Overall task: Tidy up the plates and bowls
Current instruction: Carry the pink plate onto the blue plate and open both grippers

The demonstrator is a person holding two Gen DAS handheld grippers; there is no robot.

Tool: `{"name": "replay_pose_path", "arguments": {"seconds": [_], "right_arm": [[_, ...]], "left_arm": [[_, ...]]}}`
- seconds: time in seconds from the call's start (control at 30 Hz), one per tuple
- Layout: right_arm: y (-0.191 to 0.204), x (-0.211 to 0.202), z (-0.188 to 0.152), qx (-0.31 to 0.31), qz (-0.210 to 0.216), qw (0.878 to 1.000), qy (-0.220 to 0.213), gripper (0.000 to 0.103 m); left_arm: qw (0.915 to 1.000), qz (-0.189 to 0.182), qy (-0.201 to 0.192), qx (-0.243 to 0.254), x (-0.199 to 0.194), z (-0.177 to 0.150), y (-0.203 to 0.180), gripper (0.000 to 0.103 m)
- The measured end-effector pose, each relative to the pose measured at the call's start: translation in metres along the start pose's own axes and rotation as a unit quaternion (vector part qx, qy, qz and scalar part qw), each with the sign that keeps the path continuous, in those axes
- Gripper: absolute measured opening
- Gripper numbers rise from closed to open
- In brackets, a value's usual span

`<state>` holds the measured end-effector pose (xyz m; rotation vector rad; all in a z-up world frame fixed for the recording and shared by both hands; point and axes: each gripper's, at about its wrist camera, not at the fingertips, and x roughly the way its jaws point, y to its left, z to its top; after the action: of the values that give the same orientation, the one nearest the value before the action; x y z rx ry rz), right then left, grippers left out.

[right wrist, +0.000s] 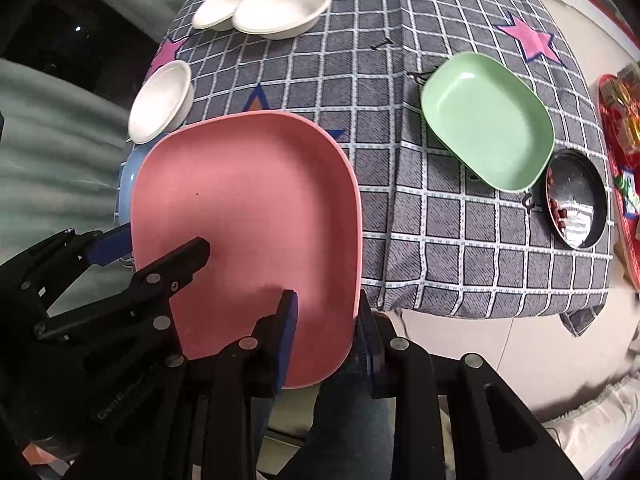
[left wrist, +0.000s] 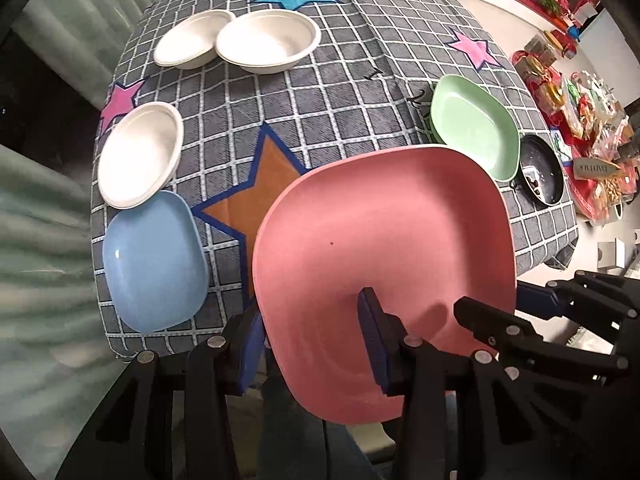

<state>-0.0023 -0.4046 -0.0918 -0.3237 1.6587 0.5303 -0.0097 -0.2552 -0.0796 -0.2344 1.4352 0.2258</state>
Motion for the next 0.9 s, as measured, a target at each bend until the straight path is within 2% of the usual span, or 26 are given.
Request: {"name": "replay_pose_path", "arguments": {"seconds": [0.13,0.57,0.77,0.9], "right_arm": [[0.014,-0.001,0.0,-0.006,-0.002,1.0,-0.004,0.031],[0.099,0.022,0.046,-0.015,-0.003,1.0,0.002,0.031],[0.135,0.039,0.067,-0.02,0.0,1.0,0.012,0.031],[0.166,0.064,0.073,-0.039,0.004,0.998,0.042,0.031]], "left_arm": [[1.0,0.003,-0.006,0.002,0.002,-0.003,0.019,0.048],[1.0,-0.001,-0.003,0.006,0.012,-0.005,0.108,0.048],[0.9998,-0.003,0.014,-0.013,0.023,-0.009,0.156,0.048],[0.9986,-0.004,0.037,-0.036,0.038,-0.016,0.187,0.048]]}}
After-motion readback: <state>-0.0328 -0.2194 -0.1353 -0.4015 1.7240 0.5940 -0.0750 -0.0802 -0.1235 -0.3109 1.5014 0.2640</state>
